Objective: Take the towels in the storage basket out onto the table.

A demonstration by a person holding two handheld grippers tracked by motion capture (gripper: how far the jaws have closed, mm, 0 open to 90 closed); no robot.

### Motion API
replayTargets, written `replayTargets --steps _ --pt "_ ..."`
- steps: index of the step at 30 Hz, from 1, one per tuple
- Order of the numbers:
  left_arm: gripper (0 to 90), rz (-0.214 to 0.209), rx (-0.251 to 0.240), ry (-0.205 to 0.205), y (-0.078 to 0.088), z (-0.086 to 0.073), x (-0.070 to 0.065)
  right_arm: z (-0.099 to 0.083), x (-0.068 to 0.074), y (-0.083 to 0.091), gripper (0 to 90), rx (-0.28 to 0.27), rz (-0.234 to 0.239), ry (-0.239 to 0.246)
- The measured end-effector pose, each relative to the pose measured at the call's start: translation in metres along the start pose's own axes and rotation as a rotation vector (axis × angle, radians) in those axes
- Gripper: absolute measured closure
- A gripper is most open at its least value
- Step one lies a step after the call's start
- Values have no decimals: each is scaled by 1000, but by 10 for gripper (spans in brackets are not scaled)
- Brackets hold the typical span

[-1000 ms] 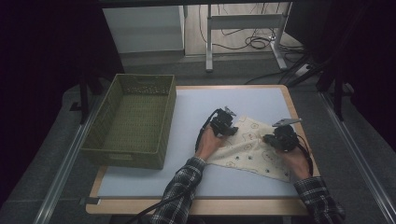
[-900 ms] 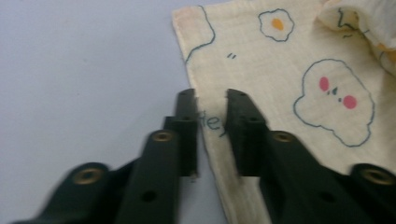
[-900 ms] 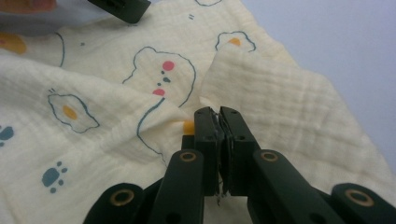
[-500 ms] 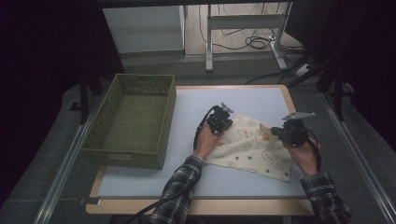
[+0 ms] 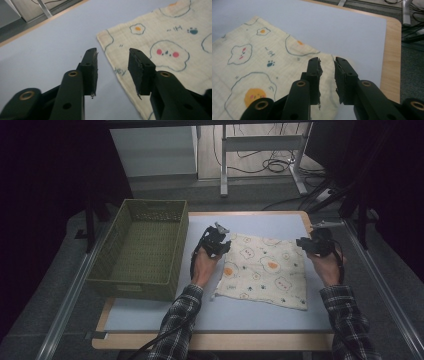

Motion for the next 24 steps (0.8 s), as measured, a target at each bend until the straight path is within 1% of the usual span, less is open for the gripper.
replayTargets --steps 2,5,8,10,12,13,15,19,24 --pt "540 -26 0 5 2 -5 -4 -7 0 3 722 5 15 -2" --pt "502 -67 -2 -3 9 -11 -15 -22 3 10 715 17 46 1" --pt "483 -115 -15 -9 21 -21 -27 -40 8 19 706 42 81 16" --pt "483 -138 -13 -22 28 -27 -32 -54 14 26 688 51 112 17" --pt "483 -159 -12 -28 37 -35 -37 -63 18 31 676 64 133 21" --pt "483 -174 -15 -28 41 -39 -40 -71 21 35 673 69 139 36" --pt "483 -200 -15 -20 49 -48 -44 -80 27 41 672 76 157 41" --pt "488 -243 -10 -25 65 -66 -52 -100 41 57 673 89 197 63" --pt "512 -274 -3 -25 80 -90 -61 -123 54 79 673 103 236 75"
Point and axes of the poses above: each handheld gripper's, and its own axes: y roughly backward along the jaws, z roughly out of its top, x roughly to its left, the point moved 4 cm from there along -y, roughly forward along the jaws, and after that the axes turned 3 degrees about -y, right-handed, at the moved point
